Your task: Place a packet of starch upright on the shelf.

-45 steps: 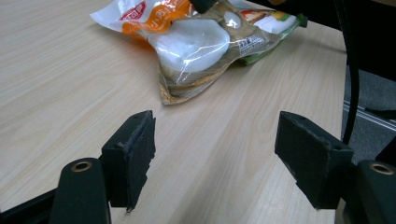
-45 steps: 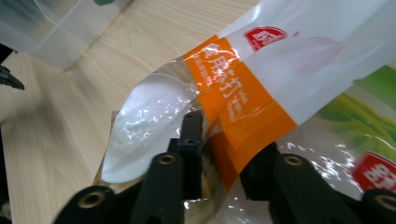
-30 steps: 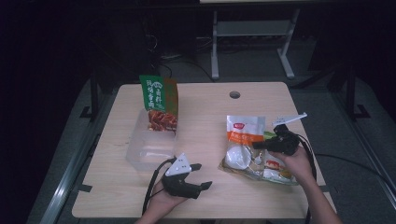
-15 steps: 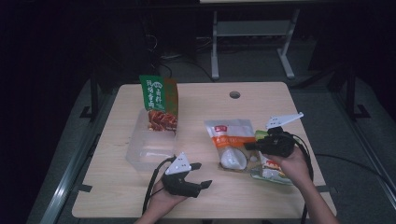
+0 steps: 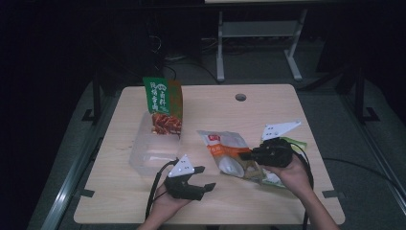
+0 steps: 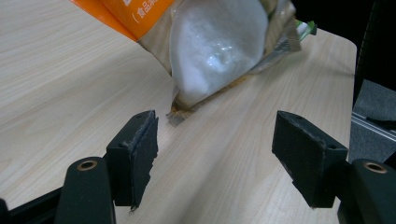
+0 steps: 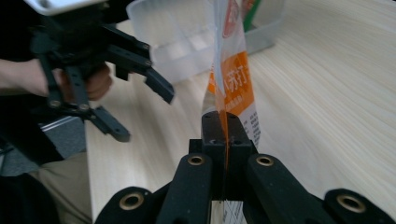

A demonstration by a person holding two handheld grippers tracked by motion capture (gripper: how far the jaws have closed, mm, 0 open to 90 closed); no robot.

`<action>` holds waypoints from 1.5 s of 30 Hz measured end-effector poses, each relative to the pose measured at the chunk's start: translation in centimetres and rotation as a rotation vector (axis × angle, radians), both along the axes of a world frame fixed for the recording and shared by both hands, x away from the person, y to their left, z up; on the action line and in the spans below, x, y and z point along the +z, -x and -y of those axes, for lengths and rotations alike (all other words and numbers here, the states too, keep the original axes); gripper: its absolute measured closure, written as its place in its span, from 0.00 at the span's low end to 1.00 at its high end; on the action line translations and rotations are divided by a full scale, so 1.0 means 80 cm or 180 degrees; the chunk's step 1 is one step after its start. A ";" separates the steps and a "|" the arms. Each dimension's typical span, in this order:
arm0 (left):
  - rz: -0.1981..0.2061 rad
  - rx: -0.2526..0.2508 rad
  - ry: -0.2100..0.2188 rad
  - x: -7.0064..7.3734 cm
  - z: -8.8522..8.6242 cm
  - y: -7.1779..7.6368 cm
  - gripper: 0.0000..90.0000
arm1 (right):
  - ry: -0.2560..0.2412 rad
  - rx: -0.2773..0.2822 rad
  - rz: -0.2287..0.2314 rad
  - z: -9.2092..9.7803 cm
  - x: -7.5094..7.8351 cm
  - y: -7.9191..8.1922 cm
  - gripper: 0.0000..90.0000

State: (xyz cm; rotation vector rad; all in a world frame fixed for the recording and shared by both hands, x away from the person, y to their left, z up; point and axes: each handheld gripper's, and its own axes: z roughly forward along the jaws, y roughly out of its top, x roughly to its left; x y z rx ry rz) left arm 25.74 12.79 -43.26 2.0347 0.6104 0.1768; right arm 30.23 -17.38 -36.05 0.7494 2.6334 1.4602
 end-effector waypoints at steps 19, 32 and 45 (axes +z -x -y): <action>-0.0160 0.0062 0.0150 -0.003 -0.002 -0.002 0.88 | -0.0145 0.0399 -0.0076 -0.028 -0.017 0.012 1.00; -0.0026 0.0150 0.0112 0.001 0.001 0.003 0.98 | 0.0175 0.0305 -0.0136 -0.033 -0.017 0.009 0.98; -0.0014 0.0148 0.0062 0.000 0.001 0.004 0.98 | 0.0308 0.0286 -0.0253 -0.038 -0.031 0.004 0.95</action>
